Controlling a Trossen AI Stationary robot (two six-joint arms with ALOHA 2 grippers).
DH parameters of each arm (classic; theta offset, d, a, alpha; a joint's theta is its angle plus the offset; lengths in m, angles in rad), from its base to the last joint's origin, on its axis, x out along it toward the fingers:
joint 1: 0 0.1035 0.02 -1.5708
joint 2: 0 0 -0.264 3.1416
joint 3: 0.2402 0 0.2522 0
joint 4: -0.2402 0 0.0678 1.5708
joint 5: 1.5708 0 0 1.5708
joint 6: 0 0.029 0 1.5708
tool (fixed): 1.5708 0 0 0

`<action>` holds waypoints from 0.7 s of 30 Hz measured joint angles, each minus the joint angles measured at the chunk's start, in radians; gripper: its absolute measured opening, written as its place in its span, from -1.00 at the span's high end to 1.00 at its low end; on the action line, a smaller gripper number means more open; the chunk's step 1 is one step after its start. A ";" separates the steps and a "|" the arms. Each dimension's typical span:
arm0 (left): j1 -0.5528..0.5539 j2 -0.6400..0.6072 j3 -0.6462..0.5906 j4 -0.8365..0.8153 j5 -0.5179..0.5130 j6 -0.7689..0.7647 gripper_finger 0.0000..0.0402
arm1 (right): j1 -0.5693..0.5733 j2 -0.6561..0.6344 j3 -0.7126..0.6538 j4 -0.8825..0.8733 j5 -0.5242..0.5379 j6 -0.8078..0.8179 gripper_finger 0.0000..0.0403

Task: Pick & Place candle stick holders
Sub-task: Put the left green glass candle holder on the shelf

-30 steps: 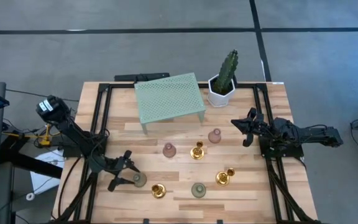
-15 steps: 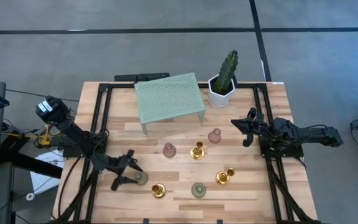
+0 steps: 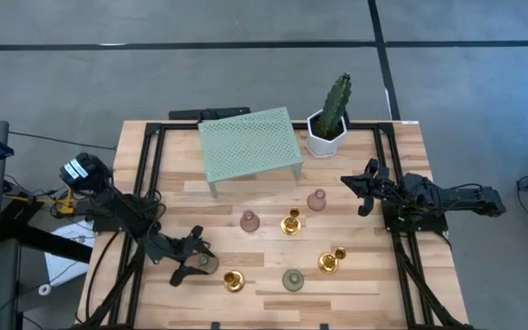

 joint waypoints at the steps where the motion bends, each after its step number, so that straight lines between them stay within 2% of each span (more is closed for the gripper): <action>1: 0.000 0.002 0.001 0.001 0.000 0.002 -0.32 | 0.000 0.000 0.000 0.000 0.000 0.000 1.00; 8: 0.000 0.012 0.001 -0.001 -0.003 -0.001 -0.19 | 0.000 0.000 0.000 0.000 0.000 0.000 1.00; 21: 0.000 0.010 0.001 0.011 -0.032 0.005 0.23 | 0.000 0.000 0.000 0.000 0.000 0.000 1.00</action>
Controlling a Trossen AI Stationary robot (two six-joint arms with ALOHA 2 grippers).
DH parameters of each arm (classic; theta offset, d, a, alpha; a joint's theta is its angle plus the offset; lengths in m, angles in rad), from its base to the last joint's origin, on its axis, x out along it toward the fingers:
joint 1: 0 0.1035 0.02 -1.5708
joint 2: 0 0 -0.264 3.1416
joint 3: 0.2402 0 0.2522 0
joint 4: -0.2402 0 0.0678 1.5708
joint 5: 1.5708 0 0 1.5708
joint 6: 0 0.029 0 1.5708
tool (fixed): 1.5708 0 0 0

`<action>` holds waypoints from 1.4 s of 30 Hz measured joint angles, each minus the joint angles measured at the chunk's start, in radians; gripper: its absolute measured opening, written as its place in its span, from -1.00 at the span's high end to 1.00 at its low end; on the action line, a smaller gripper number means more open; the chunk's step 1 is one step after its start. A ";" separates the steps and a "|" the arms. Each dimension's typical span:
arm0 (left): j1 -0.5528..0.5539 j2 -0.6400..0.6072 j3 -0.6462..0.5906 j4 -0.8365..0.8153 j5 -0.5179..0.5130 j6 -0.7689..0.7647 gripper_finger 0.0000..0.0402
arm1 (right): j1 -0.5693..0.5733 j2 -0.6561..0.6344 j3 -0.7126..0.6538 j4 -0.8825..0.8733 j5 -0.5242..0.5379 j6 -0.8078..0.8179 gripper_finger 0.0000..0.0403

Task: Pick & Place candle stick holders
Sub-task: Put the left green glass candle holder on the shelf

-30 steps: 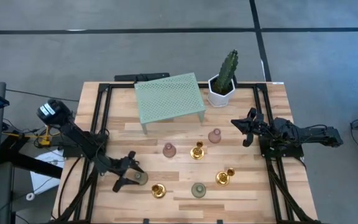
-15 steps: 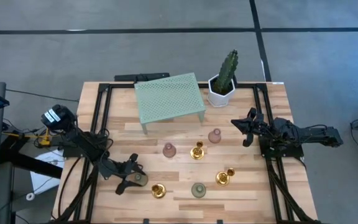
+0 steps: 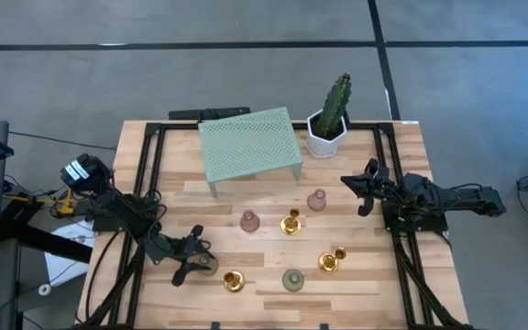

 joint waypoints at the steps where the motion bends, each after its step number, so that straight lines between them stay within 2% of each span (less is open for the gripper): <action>1: 0.000 0.000 0.000 0.001 0.000 0.000 0.26 | 0.000 0.000 0.000 0.000 0.000 0.000 1.00; 7: 0.000 -0.009 0.000 -0.004 -0.007 0.008 0.33 | 0.000 0.000 0.000 0.000 0.000 0.000 1.00; 13: -0.001 -0.070 -0.006 -0.019 -0.031 0.054 0.33 | 0.000 0.000 0.000 0.000 0.000 0.000 1.00; 27: 0.033 -0.229 -0.012 -0.111 -0.265 0.051 0.34 | 0.000 0.000 0.000 0.000 0.000 -0.002 1.00; 37: 0.048 -0.237 -0.011 -0.110 -0.307 0.075 0.34 | 0.000 0.000 0.000 0.000 0.000 -0.010 1.00; 42: 0.082 -0.287 -0.011 -0.112 -0.311 0.076 0.35 | 0.000 0.000 0.000 0.000 0.000 -0.010 1.00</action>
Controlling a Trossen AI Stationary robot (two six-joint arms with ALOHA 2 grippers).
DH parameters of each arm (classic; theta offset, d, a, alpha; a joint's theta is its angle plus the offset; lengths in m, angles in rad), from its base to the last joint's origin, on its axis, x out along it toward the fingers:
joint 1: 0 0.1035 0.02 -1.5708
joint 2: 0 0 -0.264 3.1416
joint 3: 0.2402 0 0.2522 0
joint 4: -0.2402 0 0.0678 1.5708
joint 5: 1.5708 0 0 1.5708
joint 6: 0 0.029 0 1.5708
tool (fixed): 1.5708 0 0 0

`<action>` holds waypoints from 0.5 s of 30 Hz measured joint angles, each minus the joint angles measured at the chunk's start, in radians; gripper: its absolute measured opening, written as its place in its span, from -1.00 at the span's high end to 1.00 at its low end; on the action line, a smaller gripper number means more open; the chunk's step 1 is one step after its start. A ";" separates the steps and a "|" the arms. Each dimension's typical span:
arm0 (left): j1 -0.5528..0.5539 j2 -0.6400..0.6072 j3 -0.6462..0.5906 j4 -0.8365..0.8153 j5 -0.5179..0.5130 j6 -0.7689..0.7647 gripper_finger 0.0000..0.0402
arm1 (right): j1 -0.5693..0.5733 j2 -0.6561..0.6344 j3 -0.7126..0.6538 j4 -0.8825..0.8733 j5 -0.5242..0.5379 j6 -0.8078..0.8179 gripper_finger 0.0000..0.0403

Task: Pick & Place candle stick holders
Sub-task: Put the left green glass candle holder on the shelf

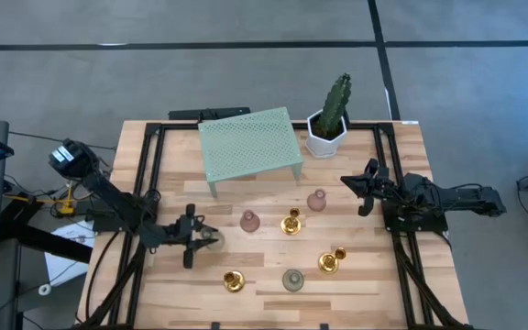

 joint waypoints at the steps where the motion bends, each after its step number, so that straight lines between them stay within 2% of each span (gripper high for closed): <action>1: 0.007 -0.017 0.000 0.000 0.002 0.000 0.35 | 0.000 0.000 0.000 0.000 0.000 0.000 1.00; 7: 0.035 -0.147 0.007 -0.081 0.013 -0.004 0.36 | 0.000 0.000 0.000 0.000 0.000 -0.010 1.00; 10: 0.057 -0.214 0.058 -0.257 0.014 -0.016 0.36 | 0.000 0.000 0.000 0.000 0.000 -0.039 1.00; 15: 0.113 -0.267 0.250 -0.640 0.015 -0.038 0.36 | 0.000 0.000 0.000 0.000 0.000 -0.050 1.00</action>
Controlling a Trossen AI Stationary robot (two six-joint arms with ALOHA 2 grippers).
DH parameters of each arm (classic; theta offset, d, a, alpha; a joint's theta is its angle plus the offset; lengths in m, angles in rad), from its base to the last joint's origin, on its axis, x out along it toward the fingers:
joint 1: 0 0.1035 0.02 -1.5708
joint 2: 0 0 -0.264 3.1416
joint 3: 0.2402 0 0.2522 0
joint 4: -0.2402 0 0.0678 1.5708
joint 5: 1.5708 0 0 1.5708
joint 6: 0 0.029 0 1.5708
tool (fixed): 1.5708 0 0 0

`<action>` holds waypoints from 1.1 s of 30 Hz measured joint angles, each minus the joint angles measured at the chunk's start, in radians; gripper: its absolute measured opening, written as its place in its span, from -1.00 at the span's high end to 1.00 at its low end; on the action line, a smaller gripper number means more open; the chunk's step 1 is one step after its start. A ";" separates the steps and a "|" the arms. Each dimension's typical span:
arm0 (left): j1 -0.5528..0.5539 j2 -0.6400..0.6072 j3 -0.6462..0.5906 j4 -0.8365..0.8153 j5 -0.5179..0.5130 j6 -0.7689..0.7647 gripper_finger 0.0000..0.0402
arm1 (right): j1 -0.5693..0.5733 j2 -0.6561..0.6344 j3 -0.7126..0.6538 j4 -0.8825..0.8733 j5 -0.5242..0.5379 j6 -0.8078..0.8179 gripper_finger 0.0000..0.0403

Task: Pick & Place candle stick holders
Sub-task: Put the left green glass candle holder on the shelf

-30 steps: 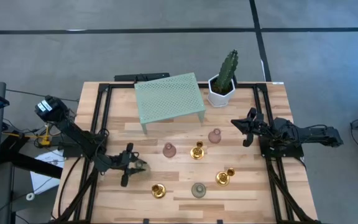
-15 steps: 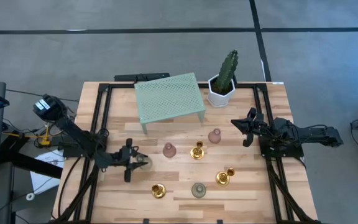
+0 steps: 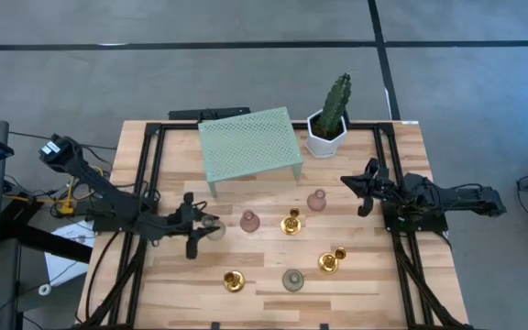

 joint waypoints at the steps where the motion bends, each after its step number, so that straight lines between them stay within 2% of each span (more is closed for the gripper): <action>1: 0.018 0.000 0.042 -0.060 0.002 0.001 0.36 | 0.000 0.000 0.000 0.000 0.000 0.000 1.00; 6: 0.135 0.000 0.228 -0.282 0.001 0.076 0.36 | 0.000 0.000 0.000 0.000 0.000 0.000 1.00; 12: 0.307 -0.004 0.344 -0.308 0.000 0.206 0.36 | 0.000 0.000 0.000 0.000 0.000 0.000 1.00; 17: 0.495 -0.004 0.374 -0.308 0.002 0.224 0.35 | 0.000 0.000 0.000 0.000 0.000 0.000 1.00; 23: 0.746 -0.004 0.375 -0.304 0.052 0.181 0.35 | 0.000 0.000 0.000 0.000 0.000 0.000 1.00; 30: 0.980 0.050 0.375 -0.251 0.265 0.113 0.35 | 0.000 0.000 0.000 0.000 0.000 -0.001 1.00; 33: 1.032 0.088 0.375 -0.231 0.292 0.118 0.35 | 0.000 0.000 0.000 -0.001 0.000 -0.002 1.00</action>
